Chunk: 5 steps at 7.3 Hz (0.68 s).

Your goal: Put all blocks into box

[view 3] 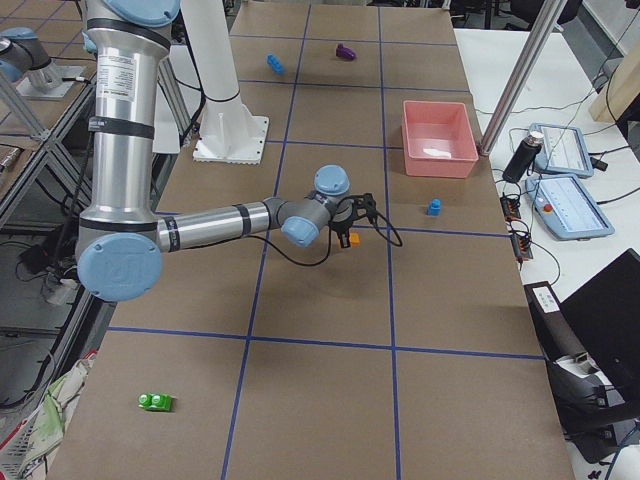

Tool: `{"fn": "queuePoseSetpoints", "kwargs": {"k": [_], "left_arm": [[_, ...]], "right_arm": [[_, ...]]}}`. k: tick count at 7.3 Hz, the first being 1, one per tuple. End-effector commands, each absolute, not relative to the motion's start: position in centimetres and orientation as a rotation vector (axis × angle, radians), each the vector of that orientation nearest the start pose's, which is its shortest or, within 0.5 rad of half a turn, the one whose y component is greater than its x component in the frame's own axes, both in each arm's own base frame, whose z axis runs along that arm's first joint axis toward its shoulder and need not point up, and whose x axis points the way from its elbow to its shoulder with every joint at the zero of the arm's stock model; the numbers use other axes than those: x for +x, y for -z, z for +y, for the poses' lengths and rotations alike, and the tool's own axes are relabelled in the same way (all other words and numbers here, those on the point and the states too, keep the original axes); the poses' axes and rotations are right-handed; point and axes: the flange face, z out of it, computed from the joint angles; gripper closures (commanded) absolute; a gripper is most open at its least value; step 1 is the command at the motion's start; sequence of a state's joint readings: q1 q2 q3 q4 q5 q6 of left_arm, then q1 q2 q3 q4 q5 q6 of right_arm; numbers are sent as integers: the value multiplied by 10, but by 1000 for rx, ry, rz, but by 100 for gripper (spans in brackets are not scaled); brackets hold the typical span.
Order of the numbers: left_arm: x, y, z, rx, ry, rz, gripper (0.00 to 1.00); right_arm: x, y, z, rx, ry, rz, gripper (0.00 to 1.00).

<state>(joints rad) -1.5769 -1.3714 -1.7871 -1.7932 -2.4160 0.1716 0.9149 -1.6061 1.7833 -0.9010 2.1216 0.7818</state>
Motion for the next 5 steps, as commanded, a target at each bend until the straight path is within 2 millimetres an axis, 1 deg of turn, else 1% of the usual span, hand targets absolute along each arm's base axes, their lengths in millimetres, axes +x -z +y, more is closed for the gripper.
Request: {"fn": "queuePoseSetpoints", "kwargs": {"k": [1,2,3,4,5], "left_arm": [[-61,-611,-421,304,-260,821,0],[-59,-606,-425,331,-278,820,0],[-51,-592,-437,386,-318,817,0],[-36,-590,-466,371,-329,830,0],[-31,-598,-480,347,-314,887,0]], "right_arm": [[-282,-394,-498,319,45,-1031,100],[-313,-337,-527,289,33,-1018,100],[-337,-287,-555,261,24,-998,100],[-358,-253,-580,252,20,-987,100],[-386,-220,-616,248,15,-983,100]]}}
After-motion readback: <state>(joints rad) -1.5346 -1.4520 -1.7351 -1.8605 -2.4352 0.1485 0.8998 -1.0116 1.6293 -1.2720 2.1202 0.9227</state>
